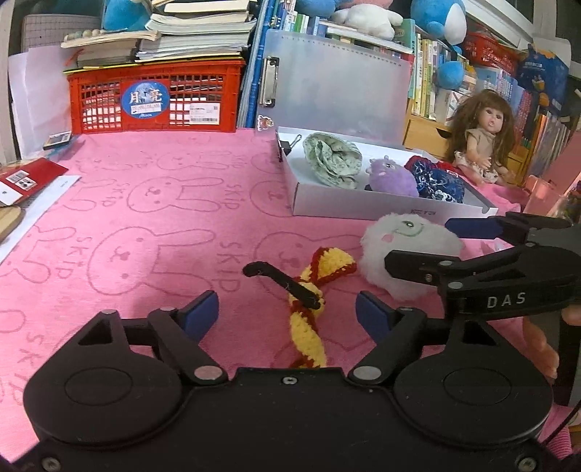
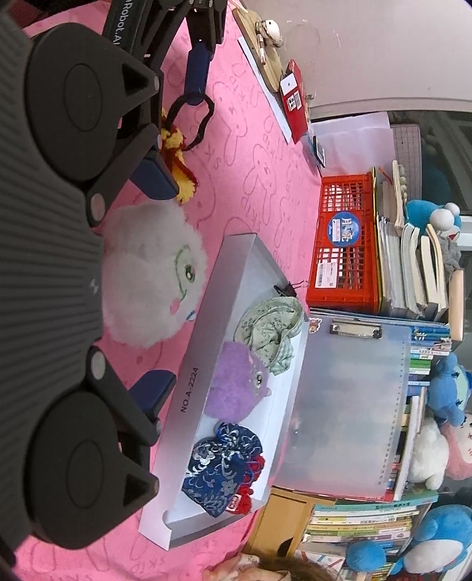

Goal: Organize objects
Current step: 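Move the left tool to the yellow crochet toy while the right tool reaches the white plush, then close the left tool on the yellow crochet toy while the right tool grasps the white plush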

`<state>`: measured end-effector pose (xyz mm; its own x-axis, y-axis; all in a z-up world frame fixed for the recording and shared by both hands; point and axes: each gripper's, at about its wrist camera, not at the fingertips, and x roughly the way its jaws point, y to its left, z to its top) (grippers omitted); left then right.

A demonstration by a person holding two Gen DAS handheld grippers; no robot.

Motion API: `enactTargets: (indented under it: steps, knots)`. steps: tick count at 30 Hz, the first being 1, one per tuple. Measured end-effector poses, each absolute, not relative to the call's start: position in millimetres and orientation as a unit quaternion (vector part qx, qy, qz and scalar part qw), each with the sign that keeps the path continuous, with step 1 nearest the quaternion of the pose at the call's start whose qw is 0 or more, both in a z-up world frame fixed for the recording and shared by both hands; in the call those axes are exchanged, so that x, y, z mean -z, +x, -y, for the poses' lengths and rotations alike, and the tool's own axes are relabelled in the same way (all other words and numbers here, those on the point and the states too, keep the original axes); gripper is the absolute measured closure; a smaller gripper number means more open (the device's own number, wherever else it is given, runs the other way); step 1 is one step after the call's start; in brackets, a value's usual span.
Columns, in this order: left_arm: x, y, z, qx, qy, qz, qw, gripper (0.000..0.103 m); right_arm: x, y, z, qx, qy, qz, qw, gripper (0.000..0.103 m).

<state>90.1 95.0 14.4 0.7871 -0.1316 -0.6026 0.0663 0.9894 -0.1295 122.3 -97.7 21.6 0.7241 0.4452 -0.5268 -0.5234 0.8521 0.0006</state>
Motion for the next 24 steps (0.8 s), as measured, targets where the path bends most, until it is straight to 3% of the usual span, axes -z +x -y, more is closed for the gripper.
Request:
enactTargets:
  steps: [5,10,24]
  knots:
    - [-11,90,-91,0.055,-0.037,-0.31,0.948,0.034,-17,129,96,-0.261,-0.076,-0.273,0.923,0.0]
    - [-10,88,-89,0.052,-0.016,-0.307,0.95,0.052,-15,132,90,-0.26,-0.082,-0.273,0.922,0.0]
    - [-7,85,-95,0.044,-0.017,-0.299,0.953,0.065,-12,133,76,-0.267,-0.107,-0.284,0.915,0.0]
